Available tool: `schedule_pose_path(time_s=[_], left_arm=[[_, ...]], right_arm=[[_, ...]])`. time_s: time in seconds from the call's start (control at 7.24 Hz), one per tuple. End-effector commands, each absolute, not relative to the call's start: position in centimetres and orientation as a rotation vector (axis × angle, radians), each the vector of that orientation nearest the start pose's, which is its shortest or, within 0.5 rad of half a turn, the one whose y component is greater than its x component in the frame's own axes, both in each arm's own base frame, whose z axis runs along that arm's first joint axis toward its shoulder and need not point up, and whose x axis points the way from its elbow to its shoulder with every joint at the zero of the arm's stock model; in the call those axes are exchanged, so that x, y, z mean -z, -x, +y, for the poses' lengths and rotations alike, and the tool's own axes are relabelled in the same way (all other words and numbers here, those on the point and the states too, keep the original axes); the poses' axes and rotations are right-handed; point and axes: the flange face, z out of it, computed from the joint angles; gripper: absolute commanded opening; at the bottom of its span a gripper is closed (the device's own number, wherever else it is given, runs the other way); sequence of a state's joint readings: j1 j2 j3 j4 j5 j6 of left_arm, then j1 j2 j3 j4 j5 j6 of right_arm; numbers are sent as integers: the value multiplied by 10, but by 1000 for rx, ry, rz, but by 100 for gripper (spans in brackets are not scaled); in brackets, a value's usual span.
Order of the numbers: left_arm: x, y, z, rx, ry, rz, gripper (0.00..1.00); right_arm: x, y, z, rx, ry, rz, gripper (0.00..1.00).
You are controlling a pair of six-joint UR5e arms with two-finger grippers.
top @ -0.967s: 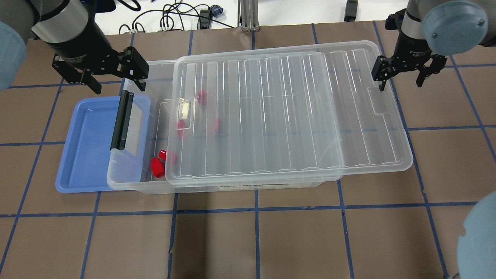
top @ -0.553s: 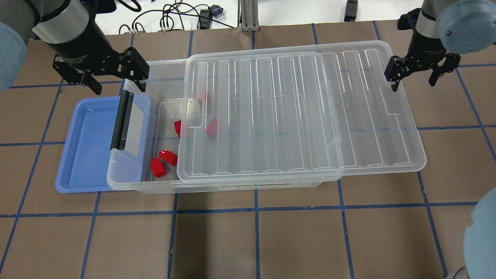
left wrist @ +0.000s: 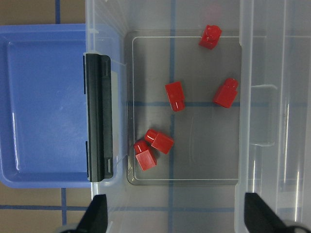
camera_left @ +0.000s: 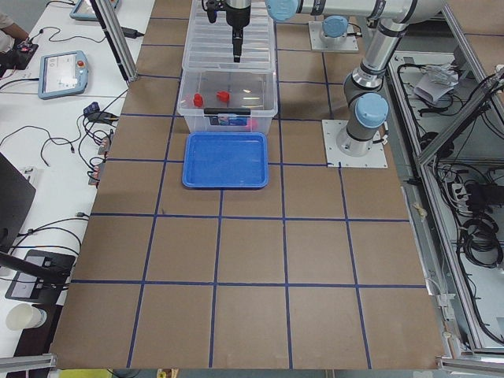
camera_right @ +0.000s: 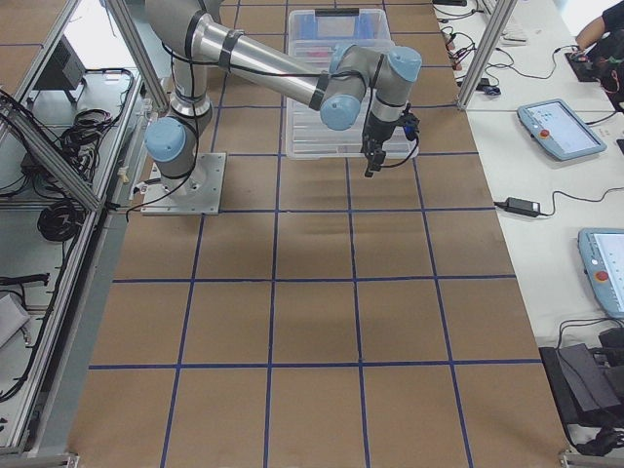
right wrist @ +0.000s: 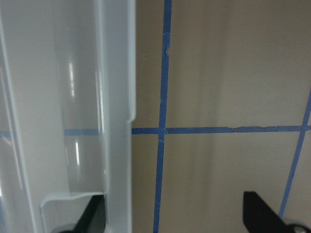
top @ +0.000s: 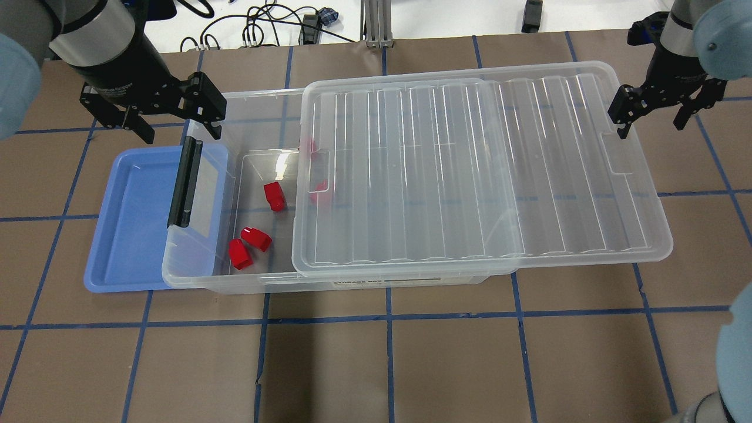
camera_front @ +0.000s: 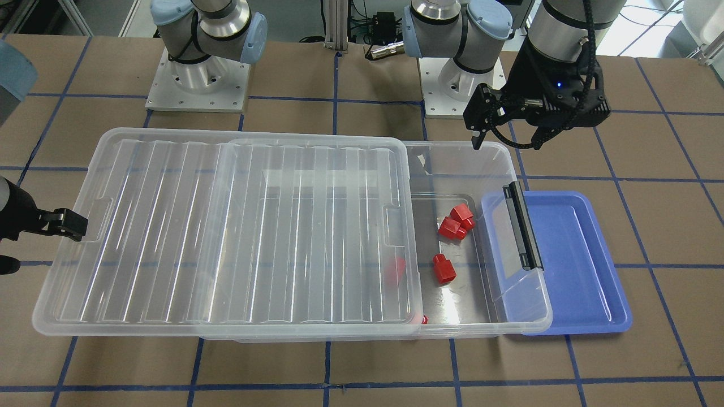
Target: Place red block in blue tray from box
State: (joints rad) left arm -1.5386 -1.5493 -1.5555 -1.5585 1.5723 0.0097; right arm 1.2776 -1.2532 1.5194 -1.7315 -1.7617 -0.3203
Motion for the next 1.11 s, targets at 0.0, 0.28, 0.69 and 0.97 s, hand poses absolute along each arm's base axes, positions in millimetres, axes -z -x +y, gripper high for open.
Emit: schedule_pose_path(time_s=[0.0, 0.28, 0.69, 0.97], left_arm=[[-507, 117, -491, 77, 36, 3138, 100], [-508, 117, -491, 79, 34, 3138, 100], [-497, 122, -498, 60, 36, 3131, 100], [-460, 121, -522, 68, 26, 3140, 100]], right_arm=[[-356, 68, -607, -270, 63, 3288, 100], [-359, 69, -607, -261, 62, 3290, 100], [-421, 63, -611, -185, 60, 3297, 100], [-473, 41, -588, -115, 86, 3300, 100]])
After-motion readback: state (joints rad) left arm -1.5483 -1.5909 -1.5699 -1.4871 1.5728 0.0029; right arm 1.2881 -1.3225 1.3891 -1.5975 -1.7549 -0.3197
